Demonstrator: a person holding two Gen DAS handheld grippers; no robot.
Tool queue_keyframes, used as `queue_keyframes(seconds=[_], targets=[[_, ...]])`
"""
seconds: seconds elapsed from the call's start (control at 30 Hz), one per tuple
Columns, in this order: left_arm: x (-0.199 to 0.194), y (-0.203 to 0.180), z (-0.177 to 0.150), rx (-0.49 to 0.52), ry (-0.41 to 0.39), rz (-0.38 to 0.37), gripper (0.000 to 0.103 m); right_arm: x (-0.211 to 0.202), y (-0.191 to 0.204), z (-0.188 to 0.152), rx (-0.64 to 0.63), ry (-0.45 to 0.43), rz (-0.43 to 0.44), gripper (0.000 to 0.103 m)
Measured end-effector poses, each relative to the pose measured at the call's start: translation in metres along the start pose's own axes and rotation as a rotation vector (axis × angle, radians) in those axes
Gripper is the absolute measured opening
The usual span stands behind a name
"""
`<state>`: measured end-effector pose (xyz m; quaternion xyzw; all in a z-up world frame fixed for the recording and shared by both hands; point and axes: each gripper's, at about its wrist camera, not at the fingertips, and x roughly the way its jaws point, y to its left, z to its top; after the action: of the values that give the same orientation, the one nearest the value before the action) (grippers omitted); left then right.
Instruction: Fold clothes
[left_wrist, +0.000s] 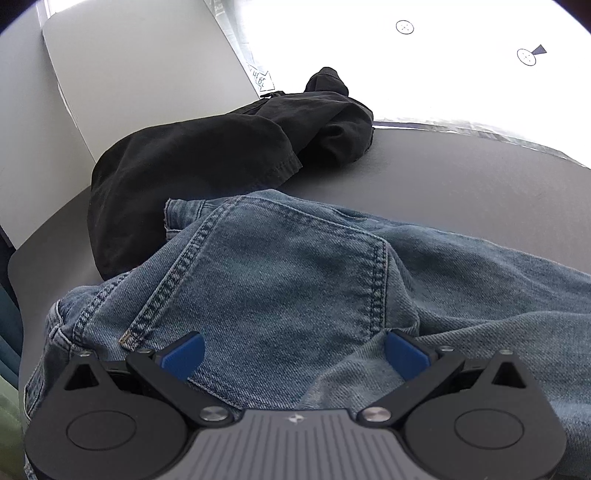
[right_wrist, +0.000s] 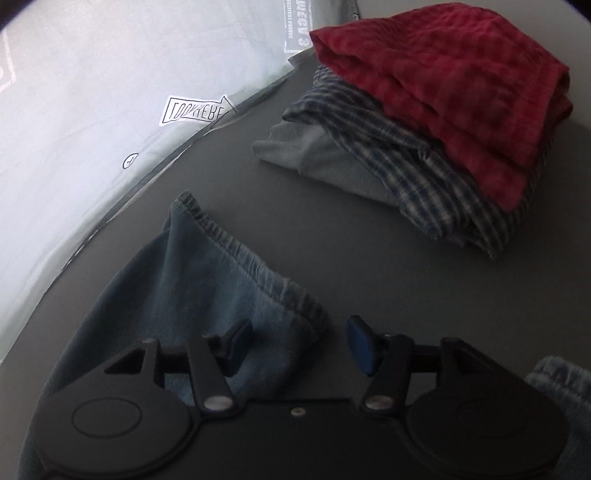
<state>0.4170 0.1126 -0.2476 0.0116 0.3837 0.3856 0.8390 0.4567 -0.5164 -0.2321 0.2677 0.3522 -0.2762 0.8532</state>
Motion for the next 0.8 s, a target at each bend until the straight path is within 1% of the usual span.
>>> queue_keyframes(seconds=[0.03, 0.07, 0.1, 0.17, 0.2, 0.27, 0.33, 0.37, 0.43, 0.47, 0.5, 0.53, 0.57, 0.6, 0.63, 0.7, 0.73, 0.8], targets=[[-0.001, -0.002, 0.000, 0.016, -0.004, 0.006, 0.103, 0.001, 0.001, -0.005, 0.002, -0.004, 0.015, 0.049], [-0.001, -0.003, 0.000, 0.032, -0.009, 0.013, 0.103, 0.002, 0.006, -0.006, -0.016, -0.004, 0.004, 0.048], [-0.002, -0.005, 0.000, 0.047, -0.014, 0.020, 0.103, 0.001, 0.011, -0.007, -0.043, -0.020, -0.004, 0.027], [-0.003, -0.008, -0.001, 0.066, -0.021, 0.034, 0.103, -0.007, 0.023, -0.005, -0.099, -0.050, -0.008, 0.009], [-0.003, -0.010, -0.001, 0.072, -0.023, 0.040, 0.103, -0.015, 0.026, -0.003, -0.122, -0.078, -0.022, 0.006], [-0.004, -0.012, 0.000, 0.083, -0.020, 0.048, 0.103, -0.038, 0.027, 0.005, -0.153, -0.162, -0.078, 0.006], [-0.005, -0.011, 0.002, 0.094, -0.008, 0.024, 0.103, -0.054, 0.020, 0.009, -0.154, -0.196, -0.145, 0.006], [-0.005, -0.009, 0.004, 0.097, 0.003, 0.005, 0.103, -0.052, 0.015, 0.007, -0.163, -0.174, -0.176, 0.006], [-0.004, -0.004, 0.007, 0.100, 0.030, -0.036, 0.103, -0.047, 0.006, 0.003, -0.181, -0.122, -0.237, 0.008], [-0.003, 0.000, 0.009, 0.102, 0.048, -0.057, 0.103, -0.038, 0.006, -0.004, -0.238, -0.075, -0.283, 0.010], [-0.001, 0.004, 0.012, 0.105, 0.070, -0.081, 0.103, -0.035, 0.009, -0.011, -0.293, -0.062, -0.317, 0.014], [0.000, 0.008, 0.015, 0.115, 0.093, -0.105, 0.103, -0.033, 0.011, -0.017, -0.347, -0.053, -0.350, 0.020], [0.002, 0.013, 0.019, 0.128, 0.115, -0.126, 0.103, -0.042, 0.016, -0.023, -0.394, -0.085, -0.371, 0.025], [0.002, 0.017, 0.022, 0.139, 0.131, -0.144, 0.103, -0.052, 0.022, -0.027, -0.435, -0.122, -0.383, 0.040], [0.001, 0.023, 0.025, 0.138, 0.129, -0.154, 0.103, -0.059, 0.030, -0.028, -0.475, -0.156, -0.386, 0.052], [-0.003, 0.039, 0.031, 0.108, 0.104, -0.164, 0.103, -0.072, 0.052, -0.031, -0.579, -0.224, -0.348, 0.055], [-0.004, 0.049, 0.035, 0.083, 0.095, -0.165, 0.103, -0.077, 0.065, -0.033, -0.635, -0.245, -0.314, 0.062], [-0.005, 0.067, 0.040, 0.029, 0.087, -0.170, 0.103, -0.085, 0.099, -0.043, -0.757, -0.269, -0.192, 0.073]])
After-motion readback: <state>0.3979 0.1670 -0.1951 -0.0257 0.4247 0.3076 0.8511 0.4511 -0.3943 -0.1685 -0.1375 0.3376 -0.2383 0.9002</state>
